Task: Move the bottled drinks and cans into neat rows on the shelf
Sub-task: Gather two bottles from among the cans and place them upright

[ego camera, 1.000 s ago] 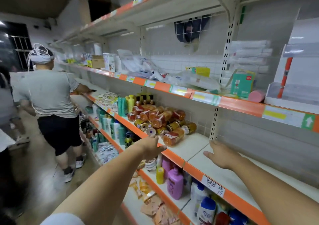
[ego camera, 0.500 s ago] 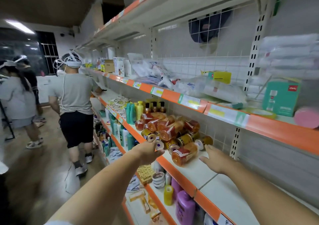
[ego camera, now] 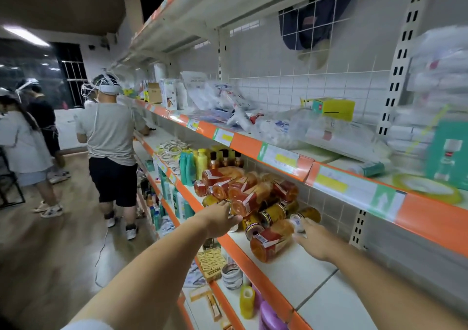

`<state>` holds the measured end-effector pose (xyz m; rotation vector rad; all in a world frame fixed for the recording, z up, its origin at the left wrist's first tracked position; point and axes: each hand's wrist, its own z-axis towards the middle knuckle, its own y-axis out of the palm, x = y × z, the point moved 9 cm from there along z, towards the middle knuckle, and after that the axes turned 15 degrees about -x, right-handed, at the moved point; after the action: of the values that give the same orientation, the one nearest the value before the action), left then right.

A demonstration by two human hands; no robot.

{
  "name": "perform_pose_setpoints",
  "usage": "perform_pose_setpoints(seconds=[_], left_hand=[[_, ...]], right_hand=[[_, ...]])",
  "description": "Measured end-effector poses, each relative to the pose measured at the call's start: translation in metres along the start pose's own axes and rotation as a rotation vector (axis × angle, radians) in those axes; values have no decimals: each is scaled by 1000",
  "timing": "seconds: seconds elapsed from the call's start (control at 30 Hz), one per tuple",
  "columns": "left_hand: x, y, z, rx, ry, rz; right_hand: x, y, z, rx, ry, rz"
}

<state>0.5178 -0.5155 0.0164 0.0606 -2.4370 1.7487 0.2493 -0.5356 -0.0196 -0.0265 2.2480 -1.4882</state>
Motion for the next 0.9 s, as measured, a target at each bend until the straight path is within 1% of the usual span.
perform_pose_setpoints(seconds=[0.2, 0.43, 0.6, 0.7, 0.8, 0.9], left_hand=[[-4, -14, 38, -14, 50, 11], [-5, -45, 83, 0, 118, 77], [-9, -53, 118, -29, 164, 57], [-7, -50, 134, -40, 168, 111], [-6, -45, 151, -64, 165, 56], [-7, -40, 165, -92, 173, -77]], right_hand=[[6, -10, 26, 30, 36, 7], [4, -35, 45, 129, 101, 4], [-2, -37, 57, 154, 121, 34], [0, -30, 64, 156, 163, 64], [7, -22, 71, 152, 232, 54], [14, -13, 75, 132, 314, 90]])
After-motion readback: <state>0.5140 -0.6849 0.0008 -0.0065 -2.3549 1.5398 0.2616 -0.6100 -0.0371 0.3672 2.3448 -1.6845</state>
